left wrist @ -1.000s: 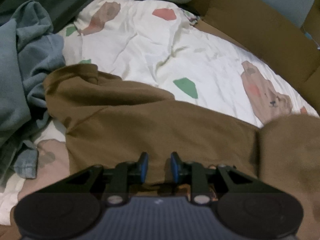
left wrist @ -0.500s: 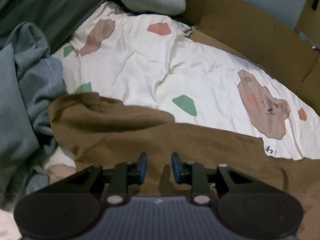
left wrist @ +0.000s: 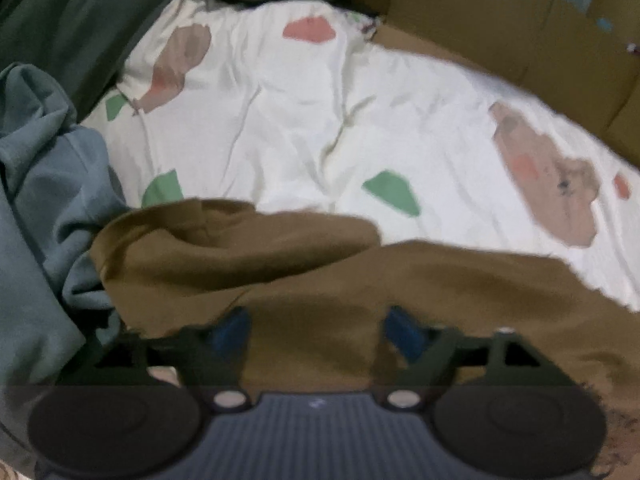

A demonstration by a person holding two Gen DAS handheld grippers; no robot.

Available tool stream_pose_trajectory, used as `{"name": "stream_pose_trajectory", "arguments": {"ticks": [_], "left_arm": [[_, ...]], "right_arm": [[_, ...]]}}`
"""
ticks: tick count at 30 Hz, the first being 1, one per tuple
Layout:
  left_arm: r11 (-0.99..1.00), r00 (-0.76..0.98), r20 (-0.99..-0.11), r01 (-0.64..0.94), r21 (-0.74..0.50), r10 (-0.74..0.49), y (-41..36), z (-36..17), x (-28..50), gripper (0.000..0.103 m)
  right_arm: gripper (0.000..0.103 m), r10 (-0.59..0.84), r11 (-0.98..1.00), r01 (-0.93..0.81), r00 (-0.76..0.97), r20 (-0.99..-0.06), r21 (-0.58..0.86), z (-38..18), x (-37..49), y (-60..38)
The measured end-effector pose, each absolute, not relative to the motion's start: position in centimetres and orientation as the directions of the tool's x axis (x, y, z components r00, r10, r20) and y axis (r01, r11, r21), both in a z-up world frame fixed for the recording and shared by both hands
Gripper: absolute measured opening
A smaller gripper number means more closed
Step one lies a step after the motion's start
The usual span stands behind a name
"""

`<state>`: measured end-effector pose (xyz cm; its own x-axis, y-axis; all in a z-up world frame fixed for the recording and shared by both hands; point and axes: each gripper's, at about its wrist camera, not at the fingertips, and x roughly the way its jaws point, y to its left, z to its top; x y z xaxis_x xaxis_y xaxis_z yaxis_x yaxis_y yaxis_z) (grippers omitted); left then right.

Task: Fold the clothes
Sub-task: 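Lift the brown T-shirt off the duvet with both grippers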

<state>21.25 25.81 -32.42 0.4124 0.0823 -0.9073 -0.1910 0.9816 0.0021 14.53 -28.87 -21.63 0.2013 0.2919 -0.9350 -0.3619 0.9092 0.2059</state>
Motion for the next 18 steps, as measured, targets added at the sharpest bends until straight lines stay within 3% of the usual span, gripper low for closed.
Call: {"name": "stream_pose_trajectory", "arguments": {"ticks": [7,9,11,14,16,18], "left_arm": [[0.976,0.316,-0.948,-0.218,-0.032,0.040,26.2,-35.6,21.4,0.089],[0.974,0.331,-0.943,-0.222,-0.052,0.026,26.1,-35.4,21.2,0.075],[0.960,0.351,-0.936,-0.256,-0.110,-0.014,26.4,-34.9,20.8,0.038],[0.957,0.342,-0.939,-0.263,-0.125,-0.028,25.8,-33.7,20.3,0.009],[0.966,0.338,-0.941,-0.237,-0.105,-0.020,25.1,-32.6,19.8,0.002],[0.964,0.343,-0.939,-0.239,-0.118,-0.030,25.1,-31.4,19.0,0.002]], "right_arm": [[0.003,0.280,0.932,-0.298,0.223,-0.934,0.208,-24.7,14.1,-29.9],[0.003,0.274,0.938,-0.281,0.232,-0.933,0.205,-25.5,14.1,-30.1],[0.003,0.249,0.948,-0.256,0.240,-0.938,0.187,-26.1,14.2,-30.2],[0.003,0.229,0.959,-0.223,0.252,-0.940,0.174,-26.6,14.3,-30.4],[0.003,0.225,0.964,-0.200,0.261,-0.939,0.175,-26.8,14.4,-30.6],[0.003,0.223,0.966,-0.190,0.270,-0.937,0.175,-26.8,14.3,-30.9]]}}
